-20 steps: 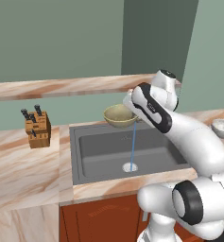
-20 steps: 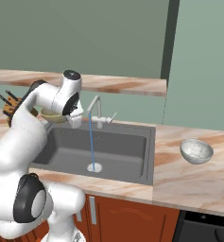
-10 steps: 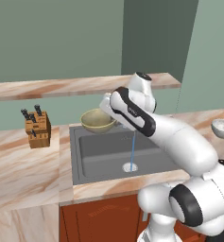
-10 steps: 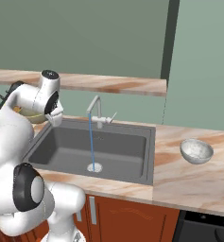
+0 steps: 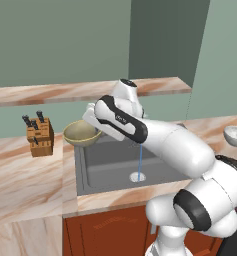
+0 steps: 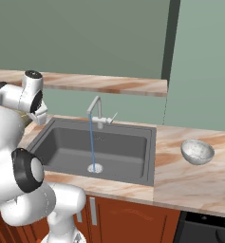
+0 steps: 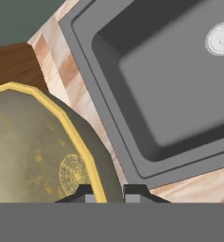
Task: Rinse each bowl for a few seconds and place them down in the sink or on the counter.
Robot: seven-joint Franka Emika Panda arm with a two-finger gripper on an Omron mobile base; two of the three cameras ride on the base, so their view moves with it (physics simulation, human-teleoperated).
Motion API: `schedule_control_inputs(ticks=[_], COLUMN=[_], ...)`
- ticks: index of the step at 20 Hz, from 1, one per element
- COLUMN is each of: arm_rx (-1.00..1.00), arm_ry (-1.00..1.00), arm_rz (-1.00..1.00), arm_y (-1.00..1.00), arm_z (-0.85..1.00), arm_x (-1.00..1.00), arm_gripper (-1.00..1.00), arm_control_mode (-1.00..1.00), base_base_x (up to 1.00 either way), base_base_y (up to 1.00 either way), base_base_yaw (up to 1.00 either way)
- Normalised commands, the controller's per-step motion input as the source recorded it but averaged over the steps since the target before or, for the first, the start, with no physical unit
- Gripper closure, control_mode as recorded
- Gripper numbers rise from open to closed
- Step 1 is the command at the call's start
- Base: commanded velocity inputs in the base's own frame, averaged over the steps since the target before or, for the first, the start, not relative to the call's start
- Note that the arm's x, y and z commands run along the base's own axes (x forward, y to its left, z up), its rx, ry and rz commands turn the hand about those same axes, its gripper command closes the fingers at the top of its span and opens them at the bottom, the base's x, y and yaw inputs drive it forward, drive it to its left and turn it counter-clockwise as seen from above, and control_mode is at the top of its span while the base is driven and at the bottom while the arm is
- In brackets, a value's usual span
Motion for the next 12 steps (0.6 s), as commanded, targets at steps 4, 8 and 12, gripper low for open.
schedule_control_inputs(ticks=[4,8,12], arm_rx=[0.00,0.00,0.00], arm_ry=[0.00,0.02,0.02], arm_rz=[0.08,0.08,0.06], arm_y=[0.57,0.38,0.28], arm_z=[-0.20,-0.30,-0.34], arm_x=[0.06,0.12,0.08], arm_gripper=[1.00,1.00,1.00], arm_control_mode=[-1.00,-1.00,-1.00], base_base_x=[0.00,0.00,0.00], base_base_y=[0.00,0.00,0.00], base_base_yaw=[0.00,0.00,0.00])
